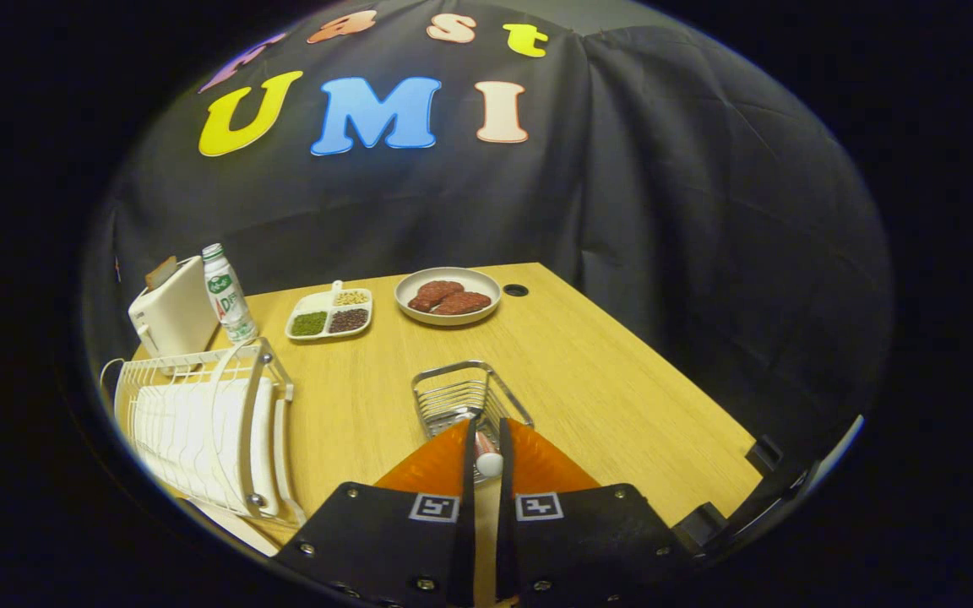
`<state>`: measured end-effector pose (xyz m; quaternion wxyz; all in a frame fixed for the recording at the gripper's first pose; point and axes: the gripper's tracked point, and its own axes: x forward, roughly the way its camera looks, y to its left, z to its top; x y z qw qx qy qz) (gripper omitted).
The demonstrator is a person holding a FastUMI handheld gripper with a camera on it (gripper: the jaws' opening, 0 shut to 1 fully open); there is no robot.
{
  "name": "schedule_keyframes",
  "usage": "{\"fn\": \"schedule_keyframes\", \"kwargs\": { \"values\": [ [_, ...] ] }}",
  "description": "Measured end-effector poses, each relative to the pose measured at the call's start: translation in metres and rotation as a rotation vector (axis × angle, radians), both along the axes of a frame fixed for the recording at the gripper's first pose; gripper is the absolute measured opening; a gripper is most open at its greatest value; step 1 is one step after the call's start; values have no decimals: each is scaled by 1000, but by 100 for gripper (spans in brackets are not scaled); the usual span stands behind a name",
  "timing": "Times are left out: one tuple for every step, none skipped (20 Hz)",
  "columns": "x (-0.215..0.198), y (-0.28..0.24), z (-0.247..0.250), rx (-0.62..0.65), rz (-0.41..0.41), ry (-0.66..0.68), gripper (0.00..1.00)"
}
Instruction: Take the plate from the dish rack, then take the spoon from the basket and place it into the plate.
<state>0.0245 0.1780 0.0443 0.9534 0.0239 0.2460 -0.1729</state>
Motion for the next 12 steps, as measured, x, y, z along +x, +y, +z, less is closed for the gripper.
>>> {"fn": "schedule_keyframes", "kwargs": {
  "values": [
    [-1, 0, -2, -17, 5, 12, 10],
    [0, 3, 2, -32, 22, 10, 10],
    [5, 8, 5, -40, 38, 4, 6],
    [4, 8, 8, -50, 39, 9, 2],
    [3, 9, 10, -55, 41, 4, 2],
    [2, 9, 13, -57, 39, 1, 2],
    [1, 10, 17, -61, 39, -10, 2],
    [-1, 7, 22, -71, 32, -14, 2],
    [-2, 6, 27, -77, 27, -20, 2],
    [-4, 5, 34, -86, 22, -26, 2],
    [-6, 6, 38, -94, 23, -33, 2],
    [-8, 7, 44, -104, 23, -39, 2]
  ]
}}
